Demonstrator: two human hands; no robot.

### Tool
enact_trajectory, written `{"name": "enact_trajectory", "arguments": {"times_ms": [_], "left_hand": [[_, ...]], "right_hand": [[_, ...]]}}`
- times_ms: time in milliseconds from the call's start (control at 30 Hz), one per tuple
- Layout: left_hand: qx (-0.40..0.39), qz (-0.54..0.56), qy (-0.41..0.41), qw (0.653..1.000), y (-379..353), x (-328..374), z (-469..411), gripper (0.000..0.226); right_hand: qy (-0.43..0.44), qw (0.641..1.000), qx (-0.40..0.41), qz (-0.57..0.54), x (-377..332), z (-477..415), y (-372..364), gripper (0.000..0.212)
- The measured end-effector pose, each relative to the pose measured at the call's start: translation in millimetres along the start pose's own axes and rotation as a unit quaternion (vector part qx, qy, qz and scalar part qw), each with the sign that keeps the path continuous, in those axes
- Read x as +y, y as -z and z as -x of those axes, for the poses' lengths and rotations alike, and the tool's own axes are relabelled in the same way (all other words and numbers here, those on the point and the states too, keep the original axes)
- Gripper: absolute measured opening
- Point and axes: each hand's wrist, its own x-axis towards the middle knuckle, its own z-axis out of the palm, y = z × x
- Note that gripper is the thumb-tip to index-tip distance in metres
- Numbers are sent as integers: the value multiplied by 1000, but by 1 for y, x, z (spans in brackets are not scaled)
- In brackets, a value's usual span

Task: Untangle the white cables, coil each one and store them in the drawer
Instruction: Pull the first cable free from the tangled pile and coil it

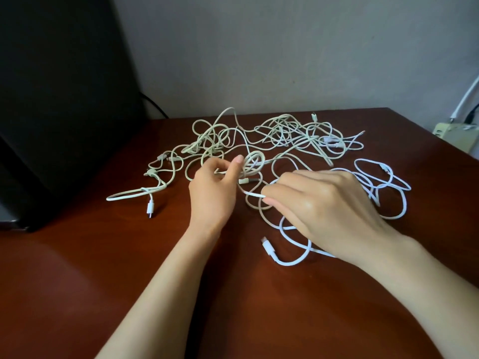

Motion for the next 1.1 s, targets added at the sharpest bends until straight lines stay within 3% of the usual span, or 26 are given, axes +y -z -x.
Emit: {"name": "enact_trajectory", "arguments": {"times_ms": [67,167,433,567,767,900,1100], "left_hand": [[-7,-57,-48,997,0,2,2,35],[-34,-108,-121,986,-1,5,6,35],[-123,-74,-219,965,-1,19,14,46],[-175,-40,-216,960,-1,21,17,52],[-229,93,-162,955,-1,34,22,49],[-270,131,-132,945,0,36,24,53],[-306,145,-100,935,3,37,25,26]], "right_hand": [[8,999,34,-17,-2,1,5,24],[24,996,74,-42,-2,-2,4,24],[-109,974,177,-88,19,1,5,24],[-162,961,186,-128,26,2,2,21],[-260,921,185,-224,38,2,-1,14],[-283,904,143,-286,37,2,-2,14],[-283,899,114,-315,39,4,-4,20]]}}
